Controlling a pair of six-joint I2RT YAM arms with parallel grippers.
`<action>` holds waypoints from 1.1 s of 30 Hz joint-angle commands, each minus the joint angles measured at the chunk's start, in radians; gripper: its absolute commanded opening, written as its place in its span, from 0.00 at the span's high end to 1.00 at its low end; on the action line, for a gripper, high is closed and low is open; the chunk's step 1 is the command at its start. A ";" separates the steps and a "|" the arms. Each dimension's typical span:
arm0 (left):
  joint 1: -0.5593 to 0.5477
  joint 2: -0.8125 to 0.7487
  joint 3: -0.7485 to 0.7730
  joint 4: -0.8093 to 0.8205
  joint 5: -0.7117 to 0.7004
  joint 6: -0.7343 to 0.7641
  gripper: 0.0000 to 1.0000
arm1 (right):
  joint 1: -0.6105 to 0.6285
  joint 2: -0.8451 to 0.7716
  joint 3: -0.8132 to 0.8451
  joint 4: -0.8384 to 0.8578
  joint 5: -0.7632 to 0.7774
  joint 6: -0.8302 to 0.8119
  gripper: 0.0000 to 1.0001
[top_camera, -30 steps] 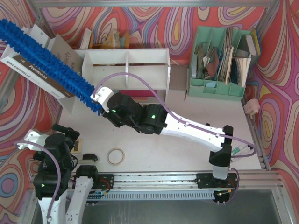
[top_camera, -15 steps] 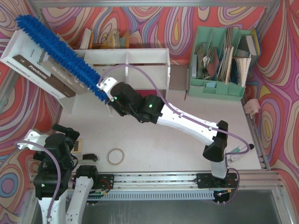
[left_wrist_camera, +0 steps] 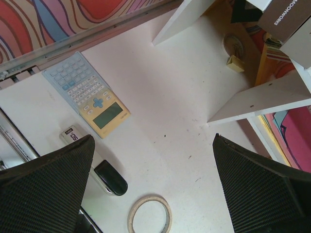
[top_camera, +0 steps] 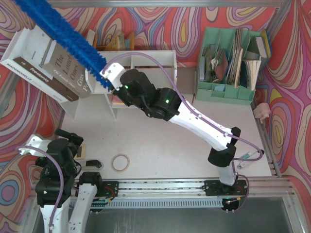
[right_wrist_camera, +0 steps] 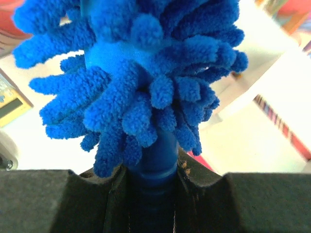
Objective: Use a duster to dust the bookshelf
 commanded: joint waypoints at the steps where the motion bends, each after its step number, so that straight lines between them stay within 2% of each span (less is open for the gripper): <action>1: 0.005 -0.007 -0.004 0.005 0.008 0.019 0.02 | 0.117 -0.006 0.092 0.001 0.079 -0.201 1.00; 8: 0.005 -0.007 -0.004 0.007 0.014 0.014 0.02 | 0.175 -0.008 0.064 -0.005 0.099 -0.317 1.00; 18: 0.005 -0.018 -0.004 -0.007 0.008 0.014 0.02 | 0.182 0.030 0.040 0.001 0.135 -0.348 1.00; 33: 0.005 -0.020 -0.009 -0.006 0.008 0.016 0.02 | 0.078 -0.049 -0.052 0.017 0.135 -0.310 1.00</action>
